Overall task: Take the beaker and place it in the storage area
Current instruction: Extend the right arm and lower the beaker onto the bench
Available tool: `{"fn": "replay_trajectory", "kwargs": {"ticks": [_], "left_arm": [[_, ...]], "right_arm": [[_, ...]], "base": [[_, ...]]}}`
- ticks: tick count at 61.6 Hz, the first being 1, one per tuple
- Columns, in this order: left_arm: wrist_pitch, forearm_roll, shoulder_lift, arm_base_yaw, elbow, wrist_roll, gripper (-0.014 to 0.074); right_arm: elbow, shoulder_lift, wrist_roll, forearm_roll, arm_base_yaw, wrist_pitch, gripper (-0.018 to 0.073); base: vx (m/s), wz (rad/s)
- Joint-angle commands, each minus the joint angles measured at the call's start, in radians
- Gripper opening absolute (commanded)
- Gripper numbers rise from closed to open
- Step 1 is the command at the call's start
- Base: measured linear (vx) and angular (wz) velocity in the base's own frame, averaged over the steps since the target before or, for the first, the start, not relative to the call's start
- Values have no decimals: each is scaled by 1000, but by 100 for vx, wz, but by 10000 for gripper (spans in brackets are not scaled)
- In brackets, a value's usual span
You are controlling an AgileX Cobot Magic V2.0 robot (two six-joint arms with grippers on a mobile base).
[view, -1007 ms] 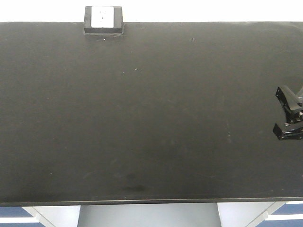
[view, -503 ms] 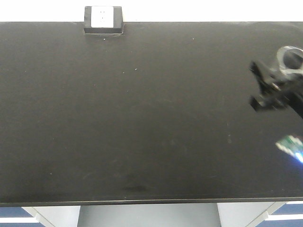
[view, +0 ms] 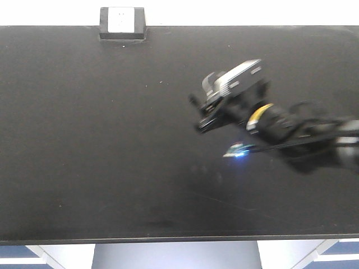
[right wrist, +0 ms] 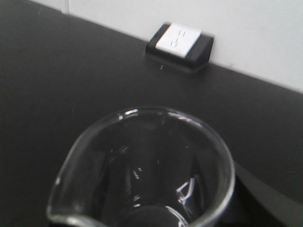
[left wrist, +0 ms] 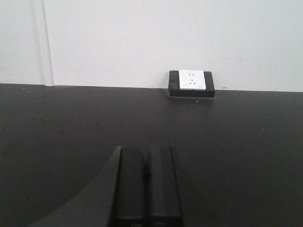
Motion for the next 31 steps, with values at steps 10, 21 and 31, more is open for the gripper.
{"fn": "replay_trajectory", "kwargs": {"ticks": [10, 21, 31], "left_arm": [[-84, -6, -19, -6, 22, -6, -8], [-84, -6, -19, -6, 22, -6, -8], [-84, -6, -19, -6, 22, -6, -8]], "right_arm": [[-84, 179, -137, 93, 89, -210, -4], [-99, 274, -137, 144, 116, -300, -3], [-99, 333, -137, 160, 118, -376, 1]], "base": [[0, 0], [0, 0], [0, 0]]}}
